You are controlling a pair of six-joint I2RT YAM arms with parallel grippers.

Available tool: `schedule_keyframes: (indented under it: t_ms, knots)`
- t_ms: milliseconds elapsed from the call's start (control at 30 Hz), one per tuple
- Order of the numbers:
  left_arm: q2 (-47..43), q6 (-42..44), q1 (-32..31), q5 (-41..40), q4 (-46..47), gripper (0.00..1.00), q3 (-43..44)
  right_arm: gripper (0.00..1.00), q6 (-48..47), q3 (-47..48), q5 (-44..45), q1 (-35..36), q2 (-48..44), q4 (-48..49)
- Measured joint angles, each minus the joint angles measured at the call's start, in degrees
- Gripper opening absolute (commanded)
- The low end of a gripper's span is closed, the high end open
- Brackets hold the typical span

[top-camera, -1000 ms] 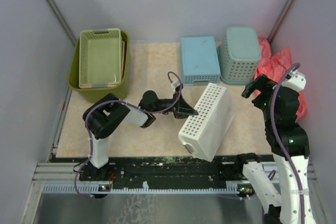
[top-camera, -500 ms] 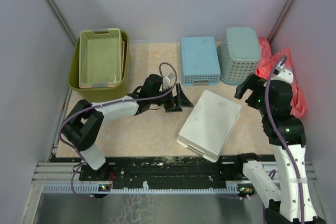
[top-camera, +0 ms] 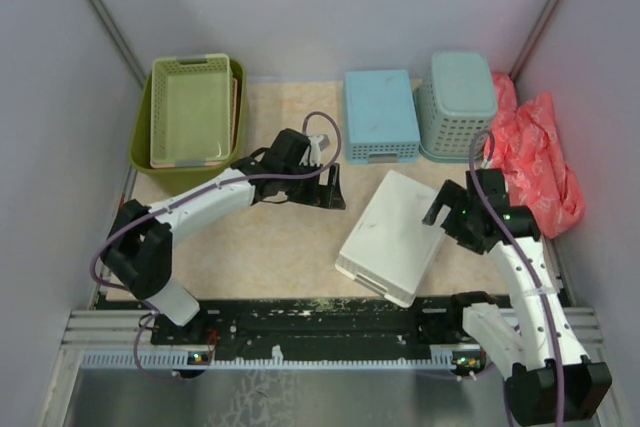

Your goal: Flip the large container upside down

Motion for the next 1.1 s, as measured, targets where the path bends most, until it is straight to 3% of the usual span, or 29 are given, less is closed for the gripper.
schedule_keyframes:
  t_ms: [33,133,233,367,567,900,1100]
  knots:
    - [-0.2,1.27,0.0,0.66,-0.11,1.0,0.04,0.96,0.79,-1.31,-0.37,0.0,0.0,0.35]
    - [0.07,4.13,0.0,3.63,-0.11,1.0,0.07,0.72,2.67,-5.31,-1.11,0.0,0.9,1.9]
    - [1.27,5.38,-0.02,6.88,0.0,1.0,0.11,0.54,4.07,-8.44,-1.92,0.0,1.68,4.33]
    - [3.67,6.1,-0.02,10.67,-0.07,1.0,0.11,0.49,5.01,-10.71,-2.45,0.0,1.77,6.03]
    - [7.74,7.04,-0.15,18.51,-0.7,0.98,1.9,0.32,4.9,-12.13,-3.43,0.0,2.47,8.87]
    - [11.82,8.94,-2.12,26.73,-3.04,0.98,8.57,0.31,6.16,-10.75,-2.54,0.0,6.36,10.62]
    - [14.4,9.18,-2.8,29.51,-2.49,0.99,12.17,0.42,6.45,-6.62,1.88,-0.04,13.07,13.25]
